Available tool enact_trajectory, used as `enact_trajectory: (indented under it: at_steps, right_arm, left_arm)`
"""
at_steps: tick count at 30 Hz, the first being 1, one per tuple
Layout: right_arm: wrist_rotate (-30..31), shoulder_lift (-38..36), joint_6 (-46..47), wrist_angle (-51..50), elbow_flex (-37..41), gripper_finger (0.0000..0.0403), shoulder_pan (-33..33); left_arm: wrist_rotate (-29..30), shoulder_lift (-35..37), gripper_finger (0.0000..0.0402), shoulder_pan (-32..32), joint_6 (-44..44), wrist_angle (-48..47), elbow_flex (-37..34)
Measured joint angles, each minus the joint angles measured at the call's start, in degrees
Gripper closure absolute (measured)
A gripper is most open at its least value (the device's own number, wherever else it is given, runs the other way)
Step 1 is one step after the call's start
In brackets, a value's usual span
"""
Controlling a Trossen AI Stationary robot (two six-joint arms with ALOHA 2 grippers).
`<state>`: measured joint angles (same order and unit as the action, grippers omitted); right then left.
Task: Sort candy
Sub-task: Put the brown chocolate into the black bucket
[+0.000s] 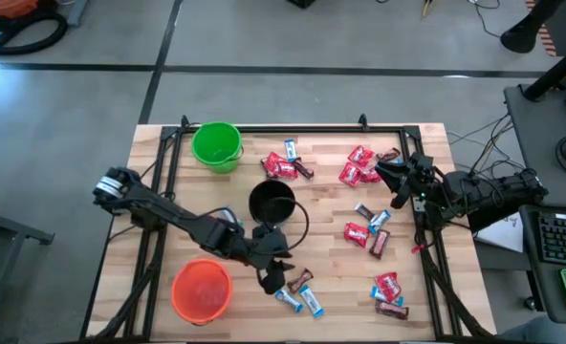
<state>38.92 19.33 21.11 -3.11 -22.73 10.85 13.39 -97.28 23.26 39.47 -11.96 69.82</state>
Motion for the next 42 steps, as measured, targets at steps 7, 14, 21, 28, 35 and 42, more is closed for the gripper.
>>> enact_trajectory:
  at_steps: [7, 14, 21, 28, 35, 42]
  right_arm:
    - [0.0, 0.0, 0.0, 0.1, 0.0, 0.0294, 0.0]
    - [0.0, -0.1, 0.0, 0.5, 0.0, 0.0294, 0.0]
    - [0.0, -0.1, 0.0, 0.5, 0.0, 0.0294, 0.0]
    - [0.0, 0.0, -0.1, 0.4, -1.2, 0.0294, 0.0]
    - [0.0, 0.0, -1.1, 0.3, -2.6, 0.0294, 0.0]
    - [0.0, 0.7, -1.2, -0.1, -2.9, 0.0294, 0.0]
  left_arm:
    - [-5.3, -3.2, 0.0256, 0.0, 1.6, 0.4, 0.9]
    - [-6.5, -8.9, 0.0212, 0.0, 0.2, 0.1, 4.8]
    - [-5.0, -12.9, 0.0195, 0.0, -1.3, -4.3, 9.6]
    - [-5.4, -17.3, 0.0197, 0.0, -1.4, -5.3, 12.4]
    - [-5.4, -18.5, 0.0204, 0.0, 0.1, -6.1, 12.8]
    - [-5.4, -18.6, 0.0204, 0.0, 1.7, -6.5, 12.7]
